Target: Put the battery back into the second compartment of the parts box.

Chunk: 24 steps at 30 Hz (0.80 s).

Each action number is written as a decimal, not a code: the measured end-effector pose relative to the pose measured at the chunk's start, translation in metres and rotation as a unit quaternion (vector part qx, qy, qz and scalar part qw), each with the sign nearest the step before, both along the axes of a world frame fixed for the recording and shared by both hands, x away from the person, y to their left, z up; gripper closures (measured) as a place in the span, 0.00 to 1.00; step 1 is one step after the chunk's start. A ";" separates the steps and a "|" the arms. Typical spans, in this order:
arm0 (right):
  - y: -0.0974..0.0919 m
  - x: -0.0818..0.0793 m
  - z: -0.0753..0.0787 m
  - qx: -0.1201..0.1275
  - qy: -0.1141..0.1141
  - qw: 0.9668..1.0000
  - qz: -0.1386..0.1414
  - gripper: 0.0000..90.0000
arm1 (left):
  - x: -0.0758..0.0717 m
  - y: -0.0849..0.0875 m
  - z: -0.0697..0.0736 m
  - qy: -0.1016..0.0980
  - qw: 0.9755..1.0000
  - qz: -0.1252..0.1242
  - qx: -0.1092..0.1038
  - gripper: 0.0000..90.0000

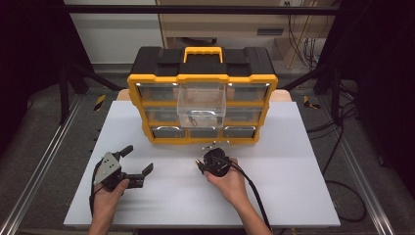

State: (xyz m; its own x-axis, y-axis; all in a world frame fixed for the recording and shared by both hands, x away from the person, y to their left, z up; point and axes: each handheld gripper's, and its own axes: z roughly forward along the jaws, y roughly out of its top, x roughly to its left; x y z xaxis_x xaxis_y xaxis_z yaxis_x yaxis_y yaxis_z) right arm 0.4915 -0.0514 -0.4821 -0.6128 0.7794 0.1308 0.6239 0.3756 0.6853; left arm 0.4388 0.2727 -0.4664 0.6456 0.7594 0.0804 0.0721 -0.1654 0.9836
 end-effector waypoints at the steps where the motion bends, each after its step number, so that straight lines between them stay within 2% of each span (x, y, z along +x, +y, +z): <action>1: 0.000 0.000 0.000 -0.001 0.001 1.000 0.001 0.76 | 0.000 0.000 0.000 0.000 1.000 0.000 0.000 0.02; 4: 0.001 -0.001 0.000 -0.003 0.014 1.000 -0.008 0.77 | 0.000 0.000 0.000 0.000 1.000 0.000 0.000 0.02; 7: 0.001 -0.001 -0.001 -0.005 0.013 1.000 -0.008 0.77 | 0.000 0.000 0.000 0.000 1.000 0.000 0.000 0.02; 8: 0.001 0.000 -0.002 -0.005 0.001 1.000 0.000 0.78 | 0.000 0.000 0.000 0.000 1.000 0.000 0.000 0.02; 24: 0.002 0.001 -0.006 -0.011 0.002 1.000 0.000 0.83 | 0.000 0.000 0.000 0.000 1.000 -0.001 0.000 0.02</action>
State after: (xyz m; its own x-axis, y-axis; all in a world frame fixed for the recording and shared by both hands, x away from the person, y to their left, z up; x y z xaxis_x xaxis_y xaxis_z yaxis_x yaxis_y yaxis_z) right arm 0.4924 -0.0490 -0.4876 -0.6128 0.7818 0.1154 0.6259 0.3910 0.6748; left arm 0.4387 0.2726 -0.4663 0.6466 0.7585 0.0809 0.0718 -0.1661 0.9835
